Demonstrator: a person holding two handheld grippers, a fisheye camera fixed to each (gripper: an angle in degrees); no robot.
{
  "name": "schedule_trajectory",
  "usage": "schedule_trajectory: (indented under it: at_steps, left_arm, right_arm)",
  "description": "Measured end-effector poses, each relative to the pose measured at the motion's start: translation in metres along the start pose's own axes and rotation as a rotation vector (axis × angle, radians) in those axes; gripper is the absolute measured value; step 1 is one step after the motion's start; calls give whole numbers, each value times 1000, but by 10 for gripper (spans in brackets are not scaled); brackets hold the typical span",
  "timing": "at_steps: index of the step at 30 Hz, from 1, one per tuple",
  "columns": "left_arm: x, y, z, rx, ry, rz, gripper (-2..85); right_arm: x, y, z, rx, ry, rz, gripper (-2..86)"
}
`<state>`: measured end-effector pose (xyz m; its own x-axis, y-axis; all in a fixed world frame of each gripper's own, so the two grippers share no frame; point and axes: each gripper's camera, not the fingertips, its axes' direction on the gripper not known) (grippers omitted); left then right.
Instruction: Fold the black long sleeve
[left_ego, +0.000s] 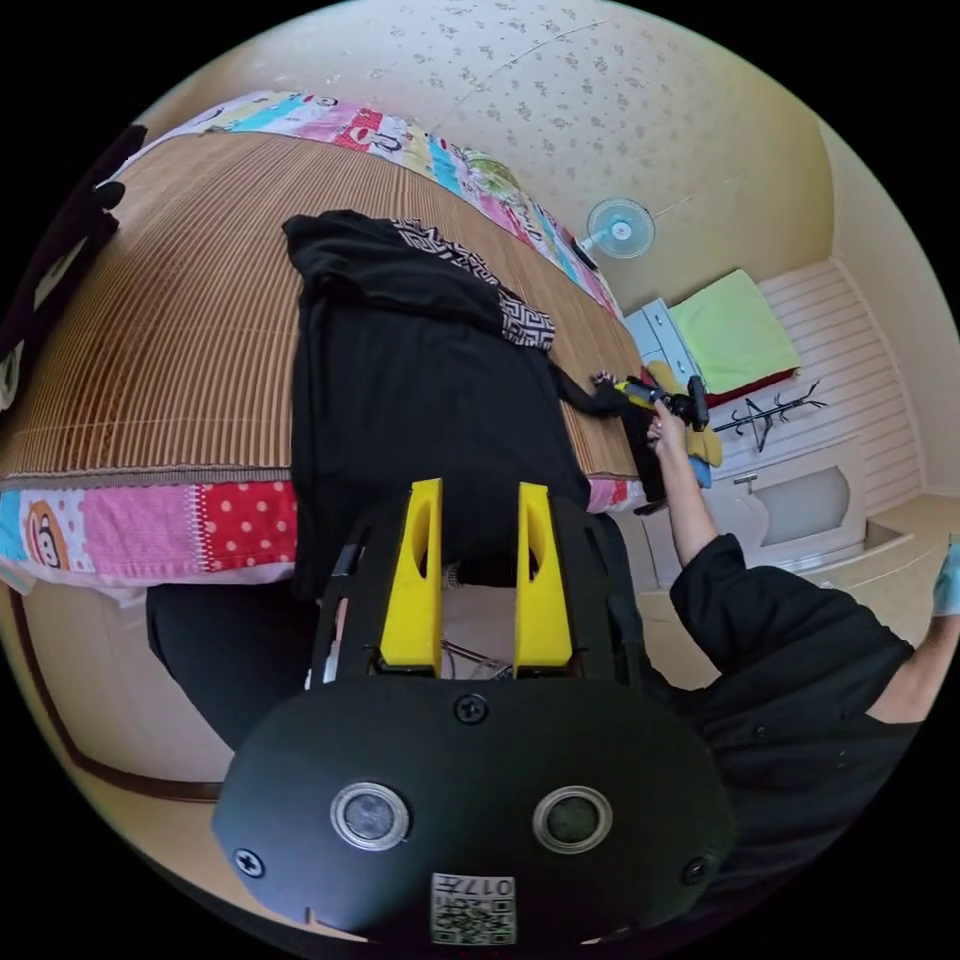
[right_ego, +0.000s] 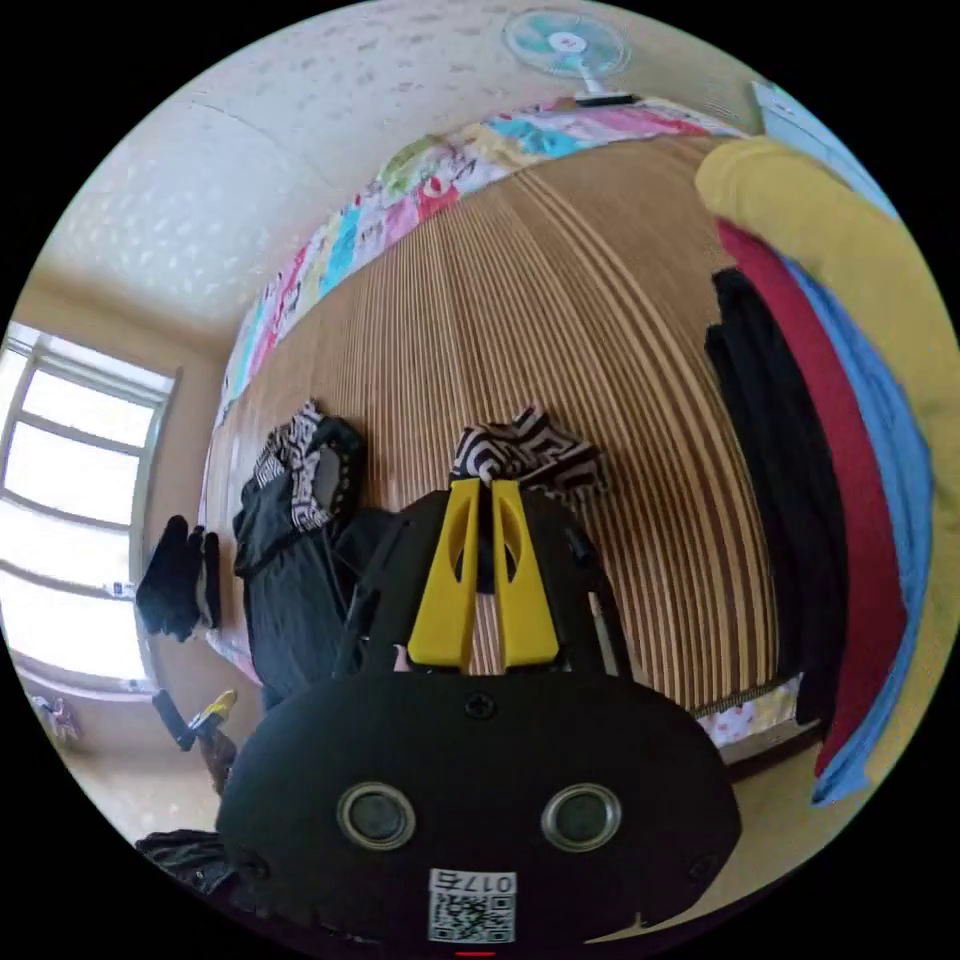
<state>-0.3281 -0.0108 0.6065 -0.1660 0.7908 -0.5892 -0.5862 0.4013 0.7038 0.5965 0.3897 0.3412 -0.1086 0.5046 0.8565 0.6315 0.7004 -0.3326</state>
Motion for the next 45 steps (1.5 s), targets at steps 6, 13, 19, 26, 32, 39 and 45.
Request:
schedule_trajectory:
  at_steps: [6, 13, 19, 26, 32, 39, 45]
  left_arm:
    - [-12, -3, -17, 31, 13, -53, 113]
    - [-20, -9, -18, 9, -16, -92, 113]
    - [-26, -20, -5, -32, -7, -103, 113]
    - [-19, -33, 2, -27, 49, -88, 113]
    - [-28, -24, -20, 11, 20, -109, 113]
    - [-57, -15, -32, 46, 48, -170, 112]
    - [-56, -18, -25, 41, 116, -148, 112]
  right_arm:
    - [1, -59, -57, 254, 272, 190, 44]
    - [54, -96, 2, 40, 282, 175, 83]
    - [112, -20, -29, 222, 1, 238, 94]
    - [113, -39, 7, 239, 68, 253, 112]
    - [102, -41, 4, 259, 133, 256, 42]
    - [106, 123, -44, 350, 150, 260, 72]
    - [177, 220, -51, 443, -92, 421, 125]
